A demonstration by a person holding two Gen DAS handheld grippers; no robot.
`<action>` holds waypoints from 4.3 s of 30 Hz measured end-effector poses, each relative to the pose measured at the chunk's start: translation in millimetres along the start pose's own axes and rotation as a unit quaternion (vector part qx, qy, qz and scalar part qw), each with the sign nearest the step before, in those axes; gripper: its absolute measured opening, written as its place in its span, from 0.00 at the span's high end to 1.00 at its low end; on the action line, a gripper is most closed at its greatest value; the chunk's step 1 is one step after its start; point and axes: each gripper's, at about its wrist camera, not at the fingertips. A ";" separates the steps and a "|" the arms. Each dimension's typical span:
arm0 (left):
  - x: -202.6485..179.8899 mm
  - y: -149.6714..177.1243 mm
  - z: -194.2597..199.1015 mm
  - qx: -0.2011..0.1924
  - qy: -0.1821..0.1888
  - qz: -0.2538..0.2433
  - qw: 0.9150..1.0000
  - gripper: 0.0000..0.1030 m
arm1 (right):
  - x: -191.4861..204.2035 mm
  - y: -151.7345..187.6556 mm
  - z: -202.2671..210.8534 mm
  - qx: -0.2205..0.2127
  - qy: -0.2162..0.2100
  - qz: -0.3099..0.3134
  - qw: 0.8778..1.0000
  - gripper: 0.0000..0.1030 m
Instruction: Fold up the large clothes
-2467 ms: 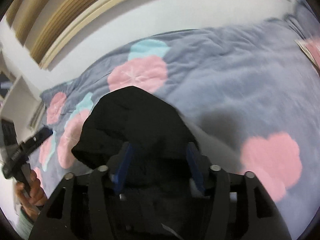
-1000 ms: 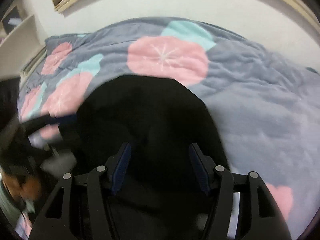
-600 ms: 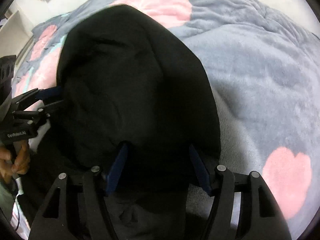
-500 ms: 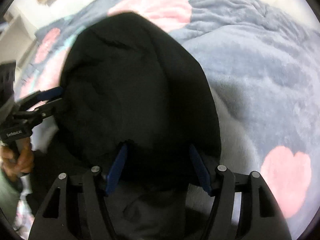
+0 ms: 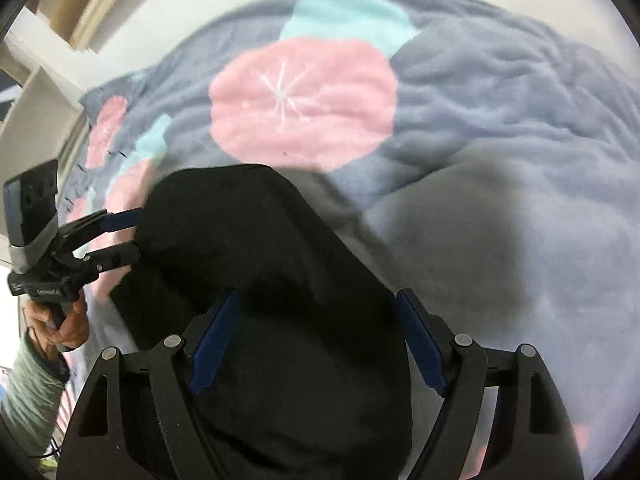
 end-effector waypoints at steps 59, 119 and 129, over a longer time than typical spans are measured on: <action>-202.3 271.0 180.6 -0.022 0.080 0.061 0.995 0.43 | 179.4 288.5 151.5 -0.076 0.076 -0.009 0.994 0.34; -107.8 656.9 250.5 0.139 0.011 0.299 0.944 0.40 | 81.2 619.9 195.0 -0.031 0.042 -0.307 0.950 0.29; -120.0 684.4 226.2 0.145 0.019 0.276 0.950 0.40 | 79.6 665.5 203.5 -0.032 0.043 -0.336 0.940 0.29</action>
Point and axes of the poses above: each gripper's, at about its wrist camera, not at the fingertips, and z roughly against the way its jaws point, x to its left, y to its underside, and after that the axes turned 2 degrees about x, right-handed
